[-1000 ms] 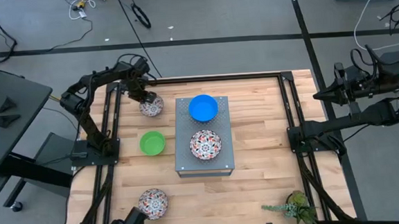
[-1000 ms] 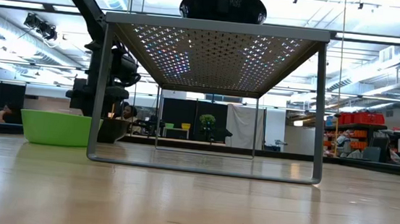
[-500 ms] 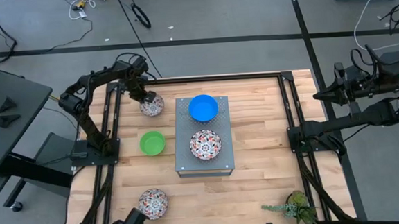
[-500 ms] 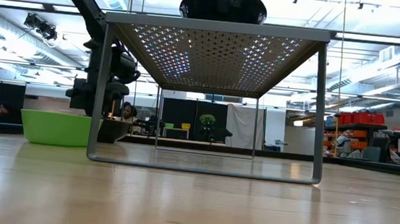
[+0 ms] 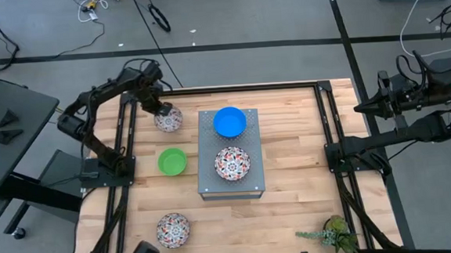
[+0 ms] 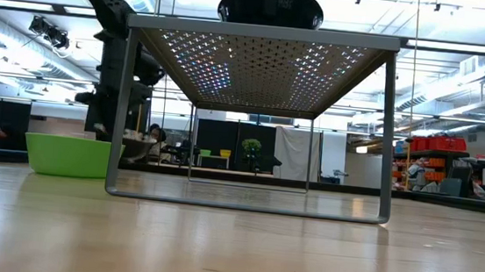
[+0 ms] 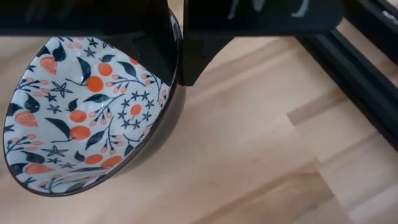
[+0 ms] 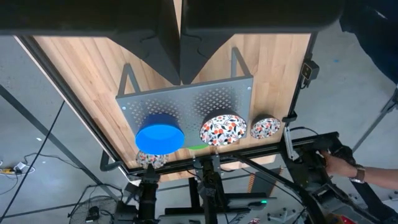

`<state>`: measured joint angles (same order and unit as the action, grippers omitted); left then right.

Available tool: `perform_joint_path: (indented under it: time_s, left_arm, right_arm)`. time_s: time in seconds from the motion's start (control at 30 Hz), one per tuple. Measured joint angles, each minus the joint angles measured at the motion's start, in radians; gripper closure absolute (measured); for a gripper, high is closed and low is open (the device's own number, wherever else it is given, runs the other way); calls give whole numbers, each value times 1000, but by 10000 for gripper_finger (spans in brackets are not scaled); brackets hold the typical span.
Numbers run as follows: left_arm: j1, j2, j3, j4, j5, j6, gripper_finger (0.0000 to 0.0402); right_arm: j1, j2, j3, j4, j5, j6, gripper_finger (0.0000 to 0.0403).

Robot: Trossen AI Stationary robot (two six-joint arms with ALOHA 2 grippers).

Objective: Pick & Place Mini bowls
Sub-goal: Stack the top white patterned bowl on top of the white patterned bowl on the shelf

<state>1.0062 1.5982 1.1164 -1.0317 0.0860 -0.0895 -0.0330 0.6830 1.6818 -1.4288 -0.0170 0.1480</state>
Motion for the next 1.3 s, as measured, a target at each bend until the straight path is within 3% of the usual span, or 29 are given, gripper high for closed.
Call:
perform_joint_path:
  time_s: [0.4,0.93,1.3]
  left_arm:
    - [0,-195,1,-45,19,-8,391]
    - [-34,-414,9,-46,269,-108,391]
    - [-187,-416,227,-79,320,-147,391]
  right_arm:
    - [0,0,0,0,0,0,400]
    - [0,0,0,0,0,0,400]
    - [0,0,0,0,0,0,400]
